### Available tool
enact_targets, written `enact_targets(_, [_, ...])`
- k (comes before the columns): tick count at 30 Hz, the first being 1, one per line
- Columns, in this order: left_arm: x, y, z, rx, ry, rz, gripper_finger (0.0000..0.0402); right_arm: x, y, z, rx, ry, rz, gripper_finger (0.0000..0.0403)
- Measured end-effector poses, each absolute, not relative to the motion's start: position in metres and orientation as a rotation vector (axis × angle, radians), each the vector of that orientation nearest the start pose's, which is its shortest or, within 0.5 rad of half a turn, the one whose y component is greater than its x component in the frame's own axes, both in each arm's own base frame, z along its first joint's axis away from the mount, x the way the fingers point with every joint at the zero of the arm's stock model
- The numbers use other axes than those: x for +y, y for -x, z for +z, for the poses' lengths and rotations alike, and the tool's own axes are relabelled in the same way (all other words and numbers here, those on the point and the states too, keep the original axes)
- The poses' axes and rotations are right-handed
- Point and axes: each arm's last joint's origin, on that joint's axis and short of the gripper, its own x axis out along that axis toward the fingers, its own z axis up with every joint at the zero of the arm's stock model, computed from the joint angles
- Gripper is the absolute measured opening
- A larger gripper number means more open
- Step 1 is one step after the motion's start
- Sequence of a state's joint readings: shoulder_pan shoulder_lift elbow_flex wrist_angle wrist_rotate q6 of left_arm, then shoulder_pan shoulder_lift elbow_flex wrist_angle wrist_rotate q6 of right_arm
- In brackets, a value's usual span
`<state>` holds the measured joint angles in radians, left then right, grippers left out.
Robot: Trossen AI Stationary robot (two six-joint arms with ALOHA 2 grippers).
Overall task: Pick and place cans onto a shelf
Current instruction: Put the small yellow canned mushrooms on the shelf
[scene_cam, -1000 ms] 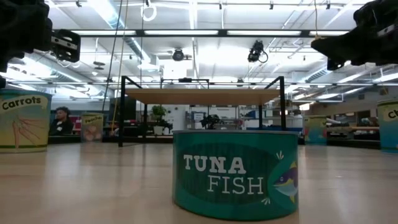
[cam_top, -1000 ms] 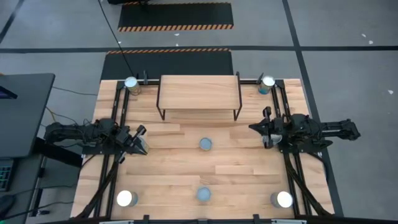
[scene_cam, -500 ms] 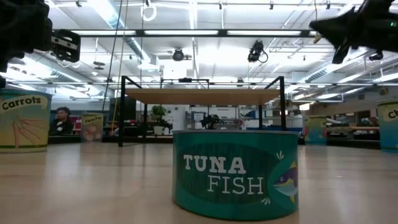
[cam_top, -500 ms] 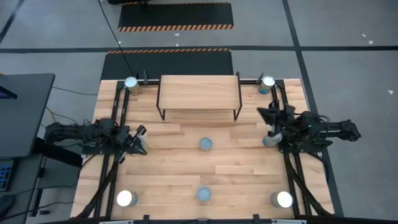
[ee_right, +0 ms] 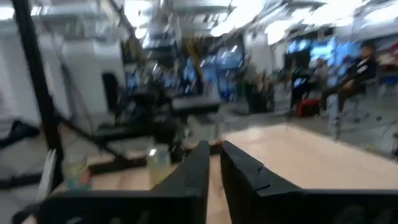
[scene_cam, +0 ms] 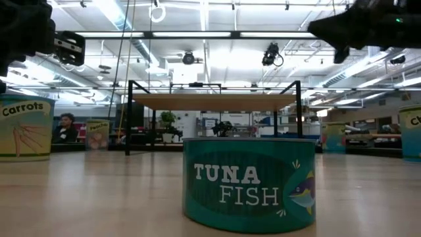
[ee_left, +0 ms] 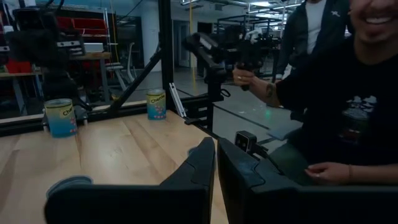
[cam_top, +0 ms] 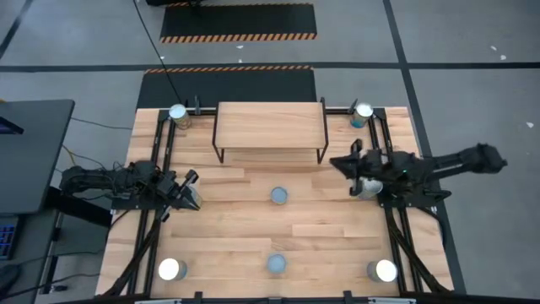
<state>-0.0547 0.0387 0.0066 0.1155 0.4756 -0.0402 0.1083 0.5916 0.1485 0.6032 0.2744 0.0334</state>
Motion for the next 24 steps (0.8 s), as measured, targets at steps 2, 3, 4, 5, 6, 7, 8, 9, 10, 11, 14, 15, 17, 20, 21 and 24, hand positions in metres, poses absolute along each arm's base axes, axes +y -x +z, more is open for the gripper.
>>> enact_targets(2, [-0.018,-0.095,0.174,-0.072,0.022,-0.531,0.0027,0.014,-0.160,0.220,-0.095,-0.054,-0.153,0.0087])
enact_targets(3, [-0.018,-0.095,0.174,-0.072,0.022,-0.532,0.0027,0.018,-0.169,0.222,-0.062,-0.048,-0.150,0.0101])
enact_targets(4, [-0.018,-0.095,0.174,-0.072,0.022,-0.531,0.0027,0.021,-0.179,0.224,-0.036,-0.050,-0.151,0.0115])
enact_targets(5, [-0.018,-0.095,0.174,-0.072,0.022,-0.531,0.0027,0.025,-0.189,0.226,-0.012,-0.056,-0.152,0.0130])
enact_targets(6, [-0.018,-0.095,0.174,-0.072,0.022,-0.531,0.0027,0.028,-0.199,0.228,0.017,-0.063,-0.151,0.0144])
enact_targets(7, [-0.018,-0.095,0.174,-0.072,0.022,-0.532,0.0027,0.031,-0.209,0.229,0.052,-0.072,-0.148,0.0159])
enact_targets(8, [-0.018,-0.095,0.174,-0.072,0.022,-0.531,0.0027,0.034,-0.220,0.230,0.085,-0.086,-0.145,0.0174])
enact_targets(9, [-0.018,-0.095,0.173,-0.071,0.022,-0.531,0.0027,0.037,-0.230,0.231,0.125,-0.095,-0.136,0.0188])
enact_targets(10, [-0.018,-0.095,0.174,-0.072,0.022,-0.532,0.0027,0.040,-0.239,0.231,0.165,-0.097,-0.121,0.0203])
enact_targets(11, [-0.018,-0.095,0.174,-0.072,0.022,-0.531,0.0027,0.043,-0.248,0.231,0.206,-0.101,-0.099,0.0217])
enact_targets(14, [-0.018,-0.095,0.174,-0.071,0.022,-0.532,0.0027,0.053,-0.273,0.226,0.335,-0.125,-0.001,0.0254])
enact_targets(15, [-0.018,-0.095,0.174,-0.072,0.022,-0.531,0.0027,0.056,-0.282,0.226,0.356,-0.138,0.004,0.0262])
enact_targets(17, [-0.018,-0.095,0.174,-0.072,0.022,-0.531,0.0027,0.061,-0.296,0.227,0.379,-0.150,0.005,0.0272])
enact_targets(20, [-0.018,-0.095,0.174,-0.072,0.022,-0.531,0.0027,0.066,-0.313,0.224,0.421,-0.148,0.027,0.0277])
enact_targets(21, [-0.018,-0.095,0.174,-0.072,0.022,-0.531,0.0027,0.068,-0.317,0.222,0.452,-0.147,0.059,0.0277])
enact_targets(24, [-0.018,-0.095,0.174,-0.073,0.022,-0.531,0.0027,0.074,-0.333,0.222,0.495,-0.168,0.123,0.0275])
